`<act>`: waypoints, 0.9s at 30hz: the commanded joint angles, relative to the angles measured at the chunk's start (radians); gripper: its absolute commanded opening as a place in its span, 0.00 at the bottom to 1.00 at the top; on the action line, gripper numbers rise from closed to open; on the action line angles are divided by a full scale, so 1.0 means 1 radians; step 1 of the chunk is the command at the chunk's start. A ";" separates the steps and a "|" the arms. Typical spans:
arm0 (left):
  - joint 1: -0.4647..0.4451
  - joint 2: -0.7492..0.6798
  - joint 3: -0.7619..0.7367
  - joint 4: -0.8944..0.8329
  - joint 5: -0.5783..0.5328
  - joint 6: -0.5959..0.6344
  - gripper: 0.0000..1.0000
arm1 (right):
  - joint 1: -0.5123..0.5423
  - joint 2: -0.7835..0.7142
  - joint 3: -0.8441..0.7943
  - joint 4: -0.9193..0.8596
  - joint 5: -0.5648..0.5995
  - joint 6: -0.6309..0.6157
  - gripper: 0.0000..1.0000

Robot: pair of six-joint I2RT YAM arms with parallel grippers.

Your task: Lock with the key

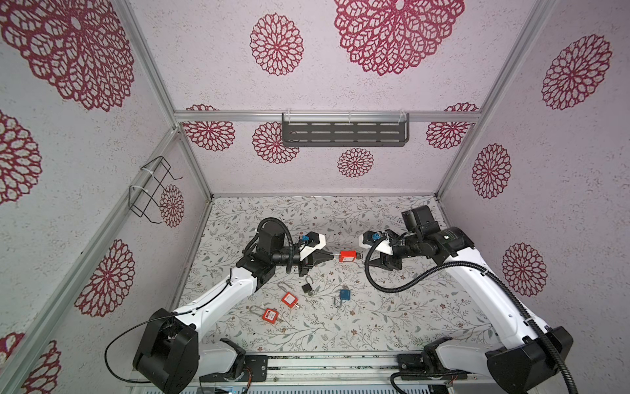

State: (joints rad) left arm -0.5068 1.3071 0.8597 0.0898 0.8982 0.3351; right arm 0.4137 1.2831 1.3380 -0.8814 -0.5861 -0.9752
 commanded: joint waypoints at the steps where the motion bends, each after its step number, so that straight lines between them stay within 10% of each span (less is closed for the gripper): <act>1: 0.004 -0.028 -0.007 0.005 0.022 0.030 0.00 | -0.004 0.027 0.055 -0.091 -0.085 -0.009 0.59; 27: -0.032 -0.011 -0.002 0.007 0.012 0.038 0.00 | -0.003 0.120 0.068 -0.079 -0.123 0.022 0.43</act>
State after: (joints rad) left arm -0.5274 1.3071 0.8562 0.0837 0.8986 0.3595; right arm 0.4137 1.4033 1.3788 -0.9627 -0.6819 -0.9676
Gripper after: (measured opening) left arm 0.076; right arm 0.430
